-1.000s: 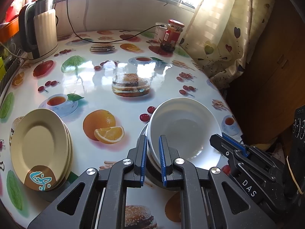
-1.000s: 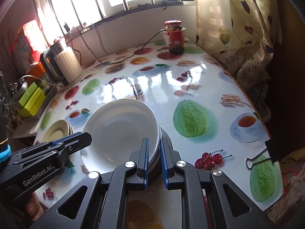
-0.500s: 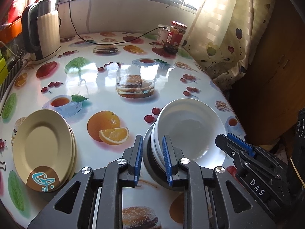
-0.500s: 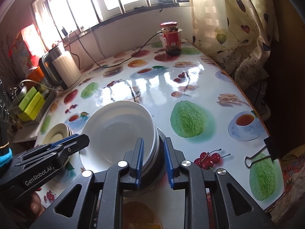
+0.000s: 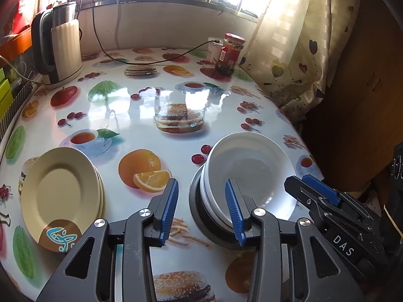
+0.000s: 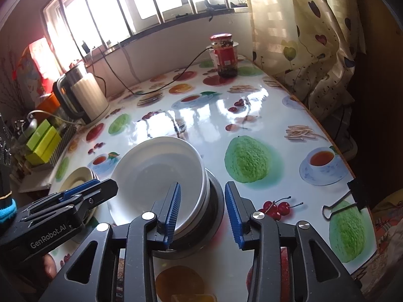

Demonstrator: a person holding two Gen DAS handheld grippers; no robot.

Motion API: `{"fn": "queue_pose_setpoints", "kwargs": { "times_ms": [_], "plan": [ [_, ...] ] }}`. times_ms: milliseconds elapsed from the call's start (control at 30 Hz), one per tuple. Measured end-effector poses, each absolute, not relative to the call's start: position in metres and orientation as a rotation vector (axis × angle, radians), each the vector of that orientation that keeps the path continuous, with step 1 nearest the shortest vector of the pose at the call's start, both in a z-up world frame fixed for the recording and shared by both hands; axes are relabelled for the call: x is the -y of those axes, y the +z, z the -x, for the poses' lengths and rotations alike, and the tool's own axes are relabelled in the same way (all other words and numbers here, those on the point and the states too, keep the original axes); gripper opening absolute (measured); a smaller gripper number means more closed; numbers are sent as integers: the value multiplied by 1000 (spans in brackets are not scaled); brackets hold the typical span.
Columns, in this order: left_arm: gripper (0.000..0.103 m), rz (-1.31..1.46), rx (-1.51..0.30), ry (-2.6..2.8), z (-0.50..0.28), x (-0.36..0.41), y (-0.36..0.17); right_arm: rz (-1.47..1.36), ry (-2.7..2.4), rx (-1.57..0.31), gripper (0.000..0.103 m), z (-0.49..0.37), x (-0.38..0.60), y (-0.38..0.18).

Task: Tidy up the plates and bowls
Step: 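Close both tools on the rims of the nested bowl stack, then lift the nested bowls with both tools and carry them toward the cream plates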

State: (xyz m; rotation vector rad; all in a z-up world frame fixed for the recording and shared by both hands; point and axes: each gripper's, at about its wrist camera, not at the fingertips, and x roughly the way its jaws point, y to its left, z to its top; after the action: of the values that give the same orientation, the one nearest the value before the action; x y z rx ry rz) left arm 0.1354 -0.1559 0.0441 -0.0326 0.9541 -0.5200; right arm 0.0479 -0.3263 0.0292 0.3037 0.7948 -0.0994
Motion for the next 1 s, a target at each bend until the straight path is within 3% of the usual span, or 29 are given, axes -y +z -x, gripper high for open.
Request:
{"fn": "queue_pose_setpoints", "kwargs": {
  "times_ms": [733, 1000],
  "plan": [
    [42, 0, -871, -511, -114, 131, 48, -313, -91, -699, 39, -21, 330, 38],
    [43, -7, -860, -491, -110, 122, 42, -327, -101, -690, 43, -10, 335, 33]
  ]
}}
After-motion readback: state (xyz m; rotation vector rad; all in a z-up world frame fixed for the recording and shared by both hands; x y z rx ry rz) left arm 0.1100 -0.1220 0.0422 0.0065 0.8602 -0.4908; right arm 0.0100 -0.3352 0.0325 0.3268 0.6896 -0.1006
